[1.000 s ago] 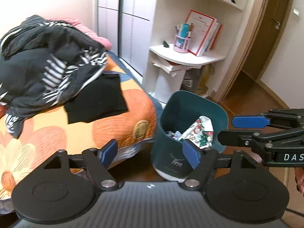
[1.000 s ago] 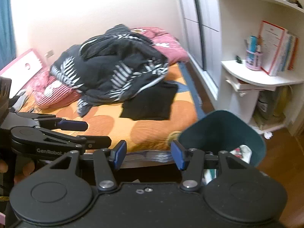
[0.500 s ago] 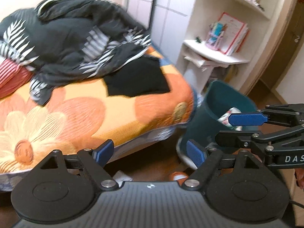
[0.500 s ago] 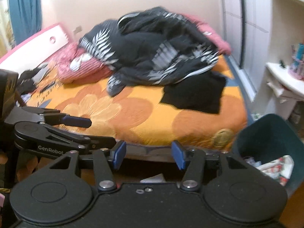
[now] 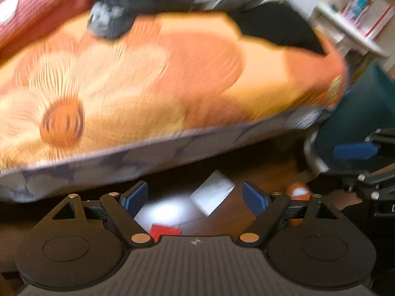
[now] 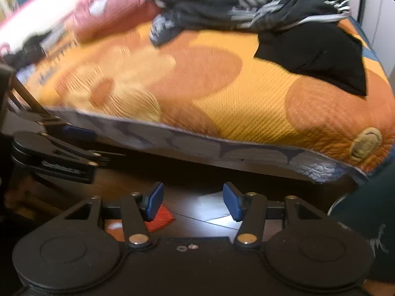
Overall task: Collect trash
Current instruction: 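Move both grippers back under the bed toward the red mesh and tissue, then grasp the red foam mesh with left gripper while right grasps white tissue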
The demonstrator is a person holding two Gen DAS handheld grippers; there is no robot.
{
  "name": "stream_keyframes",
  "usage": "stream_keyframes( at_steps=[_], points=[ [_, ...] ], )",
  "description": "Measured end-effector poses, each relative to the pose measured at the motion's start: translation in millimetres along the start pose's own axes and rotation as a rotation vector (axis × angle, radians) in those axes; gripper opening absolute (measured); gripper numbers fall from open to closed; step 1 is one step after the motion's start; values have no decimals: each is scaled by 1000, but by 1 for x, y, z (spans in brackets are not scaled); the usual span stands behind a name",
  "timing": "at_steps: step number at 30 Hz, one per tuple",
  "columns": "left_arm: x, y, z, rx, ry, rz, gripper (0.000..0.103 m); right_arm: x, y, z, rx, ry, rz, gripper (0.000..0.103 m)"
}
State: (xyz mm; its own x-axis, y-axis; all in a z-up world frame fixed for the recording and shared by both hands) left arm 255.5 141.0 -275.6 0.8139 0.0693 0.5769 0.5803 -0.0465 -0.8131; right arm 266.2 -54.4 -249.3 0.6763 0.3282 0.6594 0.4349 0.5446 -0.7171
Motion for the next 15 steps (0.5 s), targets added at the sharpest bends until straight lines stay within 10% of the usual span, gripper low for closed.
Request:
stream_keyframes(
  at_steps=[15],
  points=[
    [-102,166,57,49,-2,322,84,-94,182,-37,-17,34,226,53]
  ],
)
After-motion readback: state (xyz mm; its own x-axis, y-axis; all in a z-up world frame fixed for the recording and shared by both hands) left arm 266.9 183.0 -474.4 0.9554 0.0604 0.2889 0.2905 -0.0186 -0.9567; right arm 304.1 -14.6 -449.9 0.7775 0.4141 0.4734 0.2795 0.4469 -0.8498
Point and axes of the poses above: each gripper's, at about its wrist camera, not at the fingertips, and y roughly the way its jaws point, z to its left, x to its top, the point moved 6 cm from there along y, roughly the way its jaws point, and after that the axes turned 12 degrees about -z, right-handed, at the moved point
